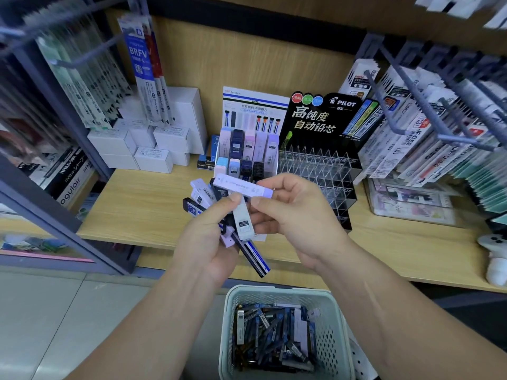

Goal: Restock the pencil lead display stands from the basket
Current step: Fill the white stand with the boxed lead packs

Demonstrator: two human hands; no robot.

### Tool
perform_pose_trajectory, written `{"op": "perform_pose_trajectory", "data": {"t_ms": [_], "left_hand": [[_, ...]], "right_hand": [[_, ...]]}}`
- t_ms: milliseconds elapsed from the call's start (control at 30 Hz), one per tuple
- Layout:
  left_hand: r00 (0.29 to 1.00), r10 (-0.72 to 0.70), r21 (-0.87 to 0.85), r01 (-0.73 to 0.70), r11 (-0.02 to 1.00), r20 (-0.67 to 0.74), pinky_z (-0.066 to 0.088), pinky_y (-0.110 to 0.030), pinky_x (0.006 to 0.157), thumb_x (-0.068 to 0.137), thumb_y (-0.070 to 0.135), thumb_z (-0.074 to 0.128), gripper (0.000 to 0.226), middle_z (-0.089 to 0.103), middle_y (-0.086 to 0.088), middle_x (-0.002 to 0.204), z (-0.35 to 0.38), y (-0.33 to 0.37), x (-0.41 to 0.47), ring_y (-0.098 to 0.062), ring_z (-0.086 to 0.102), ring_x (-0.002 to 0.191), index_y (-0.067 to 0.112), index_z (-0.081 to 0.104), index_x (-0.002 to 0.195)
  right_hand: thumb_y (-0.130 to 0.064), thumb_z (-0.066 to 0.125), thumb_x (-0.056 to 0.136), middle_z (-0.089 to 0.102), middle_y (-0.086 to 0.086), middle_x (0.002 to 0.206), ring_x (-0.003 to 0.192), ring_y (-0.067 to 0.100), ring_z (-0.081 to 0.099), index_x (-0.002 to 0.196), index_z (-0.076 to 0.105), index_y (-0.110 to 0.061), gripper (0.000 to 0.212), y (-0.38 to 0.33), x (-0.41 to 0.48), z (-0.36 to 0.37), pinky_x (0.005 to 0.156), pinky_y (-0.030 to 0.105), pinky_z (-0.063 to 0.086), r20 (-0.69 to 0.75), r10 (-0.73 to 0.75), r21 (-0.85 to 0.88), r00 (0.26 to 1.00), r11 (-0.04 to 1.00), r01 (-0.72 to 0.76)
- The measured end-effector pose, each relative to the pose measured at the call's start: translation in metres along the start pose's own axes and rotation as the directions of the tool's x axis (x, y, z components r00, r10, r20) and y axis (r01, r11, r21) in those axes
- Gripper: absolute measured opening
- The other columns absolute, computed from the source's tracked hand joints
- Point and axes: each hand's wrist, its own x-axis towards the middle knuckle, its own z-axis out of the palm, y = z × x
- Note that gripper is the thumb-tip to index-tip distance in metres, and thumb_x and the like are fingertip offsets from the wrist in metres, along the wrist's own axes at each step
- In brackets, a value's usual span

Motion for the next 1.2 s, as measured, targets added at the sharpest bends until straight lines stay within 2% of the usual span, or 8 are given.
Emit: {"op": "perform_pose_trajectory", "data": {"t_ms": [100, 200, 333, 500, 900, 1000, 1100, 1200], "left_hand": [[0.999, 0.0, -0.015, -0.001, 1.0, -0.05, 0.058, -0.031, 0.057, 0.089, 0.009, 0.064, 0.009, 0.071, -0.012, 0.081, -0.001, -0.001, 0.001, -0.023, 0.068, 0.064, 0.007, 0.069, 0.096], [0.992, -0.005, -0.044, 0.0, 0.999, -0.129, 0.054, -0.029, 0.056, 0.084, 0.007, 0.071, 0.006, 0.068, -0.004, 0.068, -0.001, 0.0, 0.003, -0.017, 0.063, 0.059, 0.012, 0.07, 0.088], [0.986, 0.012, 0.02, -0.009, 1.0, -0.167, 0.055, -0.036, 0.069, 0.084, 0.007, 0.073, 0.024, 0.071, -0.008, 0.082, -0.002, 0.001, 0.004, -0.022, 0.066, 0.073, 0.005, 0.072, 0.107], [0.983, 0.02, 0.023, -0.016, 1.0, -0.184, 0.055, -0.041, 0.076, 0.083, 0.008, 0.074, 0.034, 0.069, -0.01, 0.087, -0.003, 0.001, 0.008, -0.025, 0.064, 0.079, 0.004, 0.07, 0.116], [0.99, 0.016, -0.023, -0.019, 1.0, -0.139, 0.047, -0.055, 0.103, 0.082, 0.008, 0.073, 0.032, 0.074, -0.01, 0.089, -0.008, 0.004, 0.008, -0.032, 0.068, 0.099, 0.005, 0.072, 0.113], [0.99, 0.011, -0.026, -0.015, 1.0, -0.138, 0.052, -0.046, 0.092, 0.083, 0.009, 0.072, 0.031, 0.074, -0.008, 0.083, -0.008, 0.005, 0.007, -0.025, 0.069, 0.085, 0.006, 0.071, 0.114], [0.99, 0.012, -0.016, -0.014, 1.0, -0.144, 0.053, -0.042, 0.085, 0.083, 0.009, 0.072, 0.023, 0.074, -0.007, 0.08, -0.008, 0.006, 0.006, -0.022, 0.069, 0.077, 0.009, 0.073, 0.106], [0.986, 0.015, -0.003, -0.016, 1.0, -0.164, 0.055, -0.04, 0.082, 0.082, 0.009, 0.073, 0.024, 0.074, -0.006, 0.082, -0.007, 0.006, 0.006, -0.021, 0.069, 0.076, 0.008, 0.073, 0.106]], "right_hand": [[0.007, 0.062, 0.094, 0.073, 0.016, 0.086, 0.065, 0.02, 0.071, 0.106, 0.065, -0.008, 0.019, -0.002, 0.003, -0.003, 0.057, 0.026, 0.057, -0.05, -0.029, 0.044, 0.998, 0.999, 0.031], [0.004, 0.057, 0.098, 0.071, 0.015, 0.089, 0.065, 0.019, 0.071, 0.112, 0.067, -0.009, 0.022, -0.01, 0.012, -0.017, 0.06, 0.028, 0.059, -0.183, -0.072, 0.027, 0.981, 0.997, 0.078], [-0.009, 0.052, 0.104, 0.072, 0.004, 0.087, 0.067, 0.016, 0.073, 0.115, 0.069, -0.018, 0.022, -0.022, 0.037, -0.05, 0.068, 0.039, 0.063, -0.294, -0.312, -0.404, 0.904, 0.897, 0.179], [-0.015, 0.062, 0.098, 0.069, -0.008, 0.092, 0.084, 0.017, 0.069, 0.128, 0.06, -0.021, 0.031, -0.039, 0.07, -0.065, 0.084, 0.042, 0.058, -0.047, -0.548, -0.829, 0.835, 0.488, 0.273], [-0.009, 0.072, 0.088, 0.069, 0.009, 0.089, 0.081, 0.027, 0.064, 0.097, 0.07, -0.007, 0.009, -0.027, 0.123, -0.051, 0.075, 0.044, 0.055, 0.245, -0.615, -0.903, 0.75, 0.137, 0.407], [-0.009, 0.073, 0.088, 0.072, 0.007, 0.091, 0.083, 0.022, 0.066, 0.099, 0.072, -0.007, 0.011, -0.026, 0.125, -0.053, 0.08, 0.042, 0.057, 0.186, -0.64, -0.894, 0.745, 0.205, 0.399], [-0.013, 0.073, 0.09, 0.068, -0.011, 0.087, 0.075, -0.004, 0.06, 0.1, 0.073, -0.014, 0.01, -0.034, 0.115, -0.06, 0.078, 0.015, 0.052, -0.008, -0.636, -0.811, 0.771, 0.456, 0.367], [-0.01, 0.074, 0.089, 0.071, -0.005, 0.085, 0.073, 0.002, 0.064, 0.092, 0.071, -0.019, 0.01, -0.04, 0.093, -0.064, 0.072, 0.019, 0.055, -0.134, -0.552, -0.608, 0.823, 0.701, 0.372]]}}
